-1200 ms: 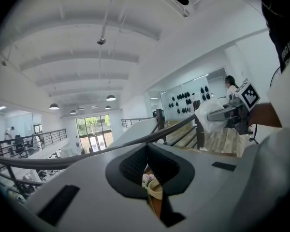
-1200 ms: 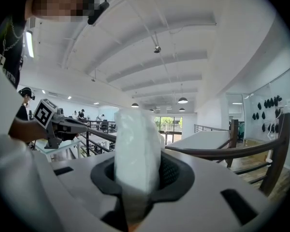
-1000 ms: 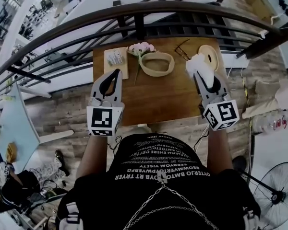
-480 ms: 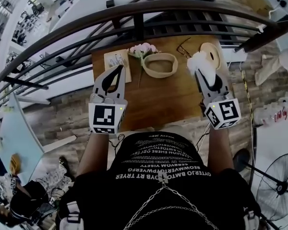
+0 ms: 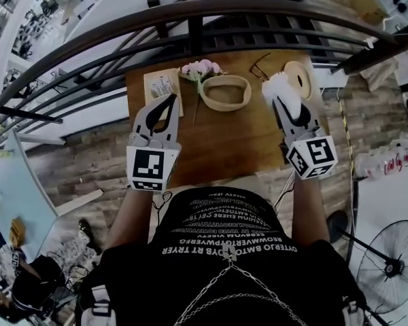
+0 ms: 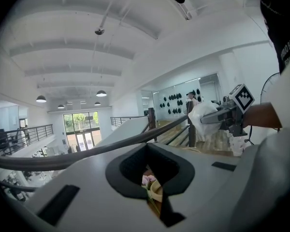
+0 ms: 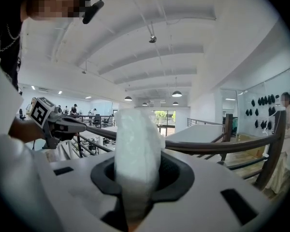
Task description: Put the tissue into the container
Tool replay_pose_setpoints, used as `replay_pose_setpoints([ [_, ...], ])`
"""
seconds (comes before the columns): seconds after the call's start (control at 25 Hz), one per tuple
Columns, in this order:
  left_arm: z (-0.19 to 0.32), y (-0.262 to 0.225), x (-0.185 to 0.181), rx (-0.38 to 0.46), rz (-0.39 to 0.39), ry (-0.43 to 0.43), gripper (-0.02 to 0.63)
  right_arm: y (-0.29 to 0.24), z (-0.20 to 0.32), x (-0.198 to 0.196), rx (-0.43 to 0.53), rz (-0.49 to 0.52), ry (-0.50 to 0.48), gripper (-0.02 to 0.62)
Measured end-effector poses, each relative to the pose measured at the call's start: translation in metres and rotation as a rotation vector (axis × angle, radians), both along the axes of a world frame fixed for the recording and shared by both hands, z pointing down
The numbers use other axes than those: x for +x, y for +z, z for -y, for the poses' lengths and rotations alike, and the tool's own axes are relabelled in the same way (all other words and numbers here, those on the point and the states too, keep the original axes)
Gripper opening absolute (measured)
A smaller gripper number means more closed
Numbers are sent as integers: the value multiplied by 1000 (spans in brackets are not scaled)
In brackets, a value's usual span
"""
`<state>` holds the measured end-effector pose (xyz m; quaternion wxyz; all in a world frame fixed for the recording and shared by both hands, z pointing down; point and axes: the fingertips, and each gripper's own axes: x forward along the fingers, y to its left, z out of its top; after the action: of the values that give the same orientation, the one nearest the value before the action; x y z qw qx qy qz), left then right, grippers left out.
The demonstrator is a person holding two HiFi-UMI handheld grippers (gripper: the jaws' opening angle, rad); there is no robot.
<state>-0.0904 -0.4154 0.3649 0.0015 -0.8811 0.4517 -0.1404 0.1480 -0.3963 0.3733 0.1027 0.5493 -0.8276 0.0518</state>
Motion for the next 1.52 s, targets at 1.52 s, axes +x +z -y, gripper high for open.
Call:
replay_pose_setpoints([
  [1.52, 48, 58, 6, -132, 82, -181, 25, 270, 130, -17, -457, -86, -227, 115],
])
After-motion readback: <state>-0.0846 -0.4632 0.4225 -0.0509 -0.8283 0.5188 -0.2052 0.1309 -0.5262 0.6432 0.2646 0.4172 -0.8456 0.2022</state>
